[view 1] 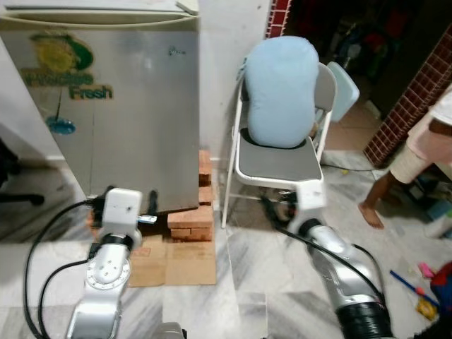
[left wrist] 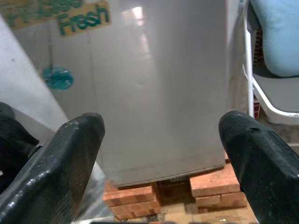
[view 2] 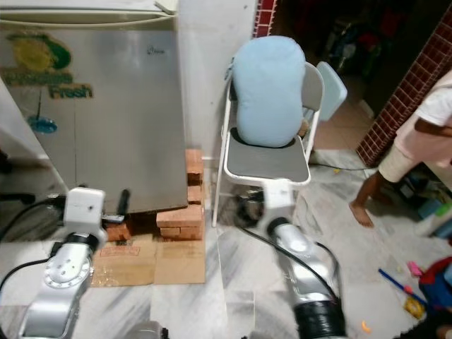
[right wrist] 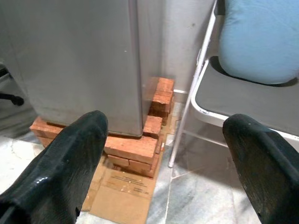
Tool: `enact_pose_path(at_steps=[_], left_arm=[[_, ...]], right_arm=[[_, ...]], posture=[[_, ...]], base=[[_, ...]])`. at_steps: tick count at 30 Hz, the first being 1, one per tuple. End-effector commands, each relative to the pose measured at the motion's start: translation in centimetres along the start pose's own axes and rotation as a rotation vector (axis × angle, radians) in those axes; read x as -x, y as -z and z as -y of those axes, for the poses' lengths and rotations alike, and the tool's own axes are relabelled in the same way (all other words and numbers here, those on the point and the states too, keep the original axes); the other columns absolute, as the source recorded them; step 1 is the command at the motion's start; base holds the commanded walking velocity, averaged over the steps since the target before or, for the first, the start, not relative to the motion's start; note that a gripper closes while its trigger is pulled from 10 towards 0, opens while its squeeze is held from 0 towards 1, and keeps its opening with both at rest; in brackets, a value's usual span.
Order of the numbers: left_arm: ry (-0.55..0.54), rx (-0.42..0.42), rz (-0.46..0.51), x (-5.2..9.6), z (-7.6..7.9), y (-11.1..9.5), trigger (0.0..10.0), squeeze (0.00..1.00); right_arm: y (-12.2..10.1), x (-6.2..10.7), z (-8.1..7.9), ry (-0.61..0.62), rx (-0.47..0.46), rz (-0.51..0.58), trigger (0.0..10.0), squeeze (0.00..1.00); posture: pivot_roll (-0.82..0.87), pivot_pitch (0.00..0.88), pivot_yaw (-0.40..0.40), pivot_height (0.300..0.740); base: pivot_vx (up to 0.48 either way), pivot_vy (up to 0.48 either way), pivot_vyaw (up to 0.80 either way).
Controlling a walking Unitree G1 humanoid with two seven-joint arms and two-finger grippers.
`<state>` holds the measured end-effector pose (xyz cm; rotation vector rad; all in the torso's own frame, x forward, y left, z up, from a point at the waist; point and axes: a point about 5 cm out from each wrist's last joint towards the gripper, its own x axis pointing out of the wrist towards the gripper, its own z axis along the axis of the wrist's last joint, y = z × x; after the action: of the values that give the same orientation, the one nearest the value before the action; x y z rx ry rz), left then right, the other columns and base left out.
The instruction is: Restocking fridge
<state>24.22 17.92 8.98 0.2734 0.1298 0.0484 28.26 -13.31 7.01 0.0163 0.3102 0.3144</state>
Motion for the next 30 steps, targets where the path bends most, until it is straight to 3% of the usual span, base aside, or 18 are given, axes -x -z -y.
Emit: enact_pose_path(at_steps=[1,7,26,30], left_arm=[[0.04,0.013,0.004,-0.1,1.0,-0.2,10.0,0.0],[0.073,0.032,0.022,-0.6,1.5,-1.0,10.0,0.0],[0.154,0.03,0.054,-0.8,2.8,-1.7,10.0,0.0],[0.165,0.038,0.072,-0.7,3.0,-1.9,10.0,0.0]], right_arm=[[0.2,0.5,1.5,0.049,0.007,-0.015,10.0,0.0],[0.2,0.1,1.4,0.054,0.008,-0.021,10.0,0.0],[-0.4,-0.6,0.9,0.039,0.011,-0.004,10.0,0.0],[-0.5,-0.7,0.8,0.032,0.013,-0.001,10.0,0.0]], posture=[[0.07,0.0,-0.038,0.74],[0.07,0.0,-0.034,0.74],[0.06,0.0,-0.03,0.74],[0.06,0.0,-0.034,0.74]], base=[[0.0,0.461,0.0],[0.0,0.45,-0.68],[-0.305,0.374,-0.8],[-0.122,0.0,-0.8]])
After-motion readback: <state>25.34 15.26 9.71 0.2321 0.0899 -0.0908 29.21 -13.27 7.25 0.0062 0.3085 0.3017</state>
